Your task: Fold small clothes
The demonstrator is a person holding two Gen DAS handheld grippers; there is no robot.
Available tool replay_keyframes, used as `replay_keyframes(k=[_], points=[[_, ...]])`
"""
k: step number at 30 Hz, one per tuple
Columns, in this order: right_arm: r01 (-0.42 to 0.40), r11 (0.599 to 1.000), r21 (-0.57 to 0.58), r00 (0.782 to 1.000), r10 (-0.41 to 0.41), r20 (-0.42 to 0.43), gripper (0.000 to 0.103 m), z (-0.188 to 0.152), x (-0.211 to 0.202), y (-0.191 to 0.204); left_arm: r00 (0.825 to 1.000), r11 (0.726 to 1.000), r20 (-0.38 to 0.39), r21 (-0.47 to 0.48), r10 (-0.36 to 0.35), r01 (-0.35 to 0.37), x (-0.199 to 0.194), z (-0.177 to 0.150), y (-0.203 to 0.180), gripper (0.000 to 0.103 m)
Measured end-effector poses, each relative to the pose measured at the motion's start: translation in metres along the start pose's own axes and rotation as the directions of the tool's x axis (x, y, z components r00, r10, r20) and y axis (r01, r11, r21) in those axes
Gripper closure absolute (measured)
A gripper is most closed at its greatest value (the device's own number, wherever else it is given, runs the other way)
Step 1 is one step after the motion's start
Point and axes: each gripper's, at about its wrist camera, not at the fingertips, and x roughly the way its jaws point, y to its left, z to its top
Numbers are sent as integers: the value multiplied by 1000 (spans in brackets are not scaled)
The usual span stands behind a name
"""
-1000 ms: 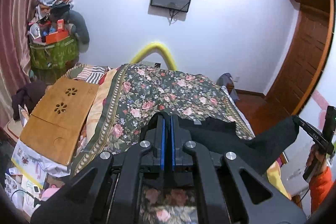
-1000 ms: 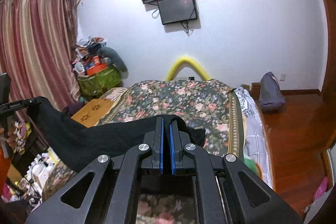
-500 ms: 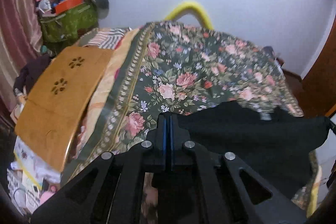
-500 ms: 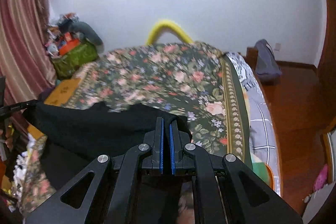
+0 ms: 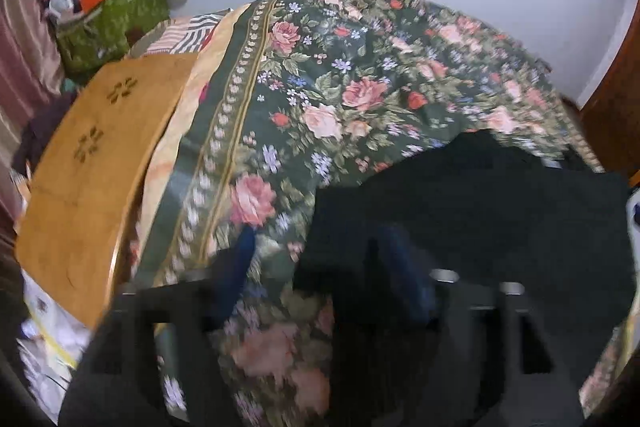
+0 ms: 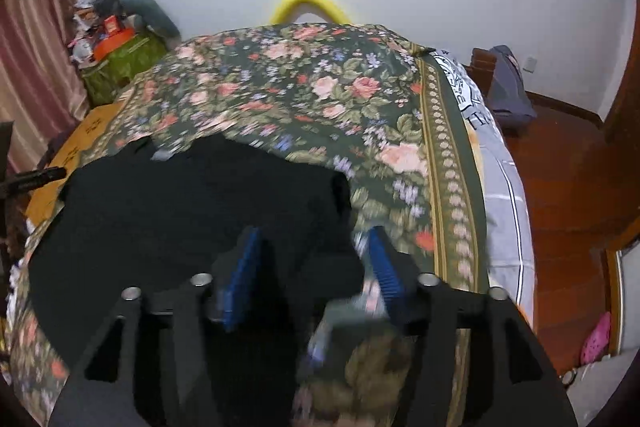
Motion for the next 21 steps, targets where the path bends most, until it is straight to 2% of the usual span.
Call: replay_keyframes(k=[3,5,9,12,13,14,15,16,17,18,21], points=[[-35,999,2,999,35,-18,35,-21,-16,7,999,999,-33,44,5,-3,-14,-23,-2,30],[-64,998,11,998,64,-21,33,-39,-24,11,997,998,-74,62,5,0,-19,-42,-2,29],[-74,996,43,995,77,-56,33,-70,-23,11,983,997,-171,23,-68,73,-20,-81,3,29],[-126,984,123,987,137,-85,36,-86,-12,6,970,991,-206,-19,-131,130,-18,-102,2,32],[-135,982,133,987,145,-68,45,-87,-11,7,966,989,-211,-33,-147,144,-17,-105,1,39],[-155,978,140,985,164,-53,54,-87,-11,8,970,991,-199,-40,-136,131,-19,-107,-2,45],[-180,971,155,980,190,-51,76,-85,-10,8,973,991,-192,-45,-132,126,-22,-108,-3,50],[-189,966,176,978,202,-58,94,-84,-8,9,973,990,-184,-51,-136,129,-25,-109,-4,75],[-193,965,180,976,207,-65,97,-83,-6,11,960,978,-189,-79,-205,193,-29,-109,-4,97],[-194,968,161,976,207,-67,97,-82,-7,15,955,971,-183,-103,-233,217,-34,-109,-4,97],[-179,980,87,981,184,-55,99,-84,-23,28,971,980,-135,-55,-195,189,-55,-111,-9,97]])
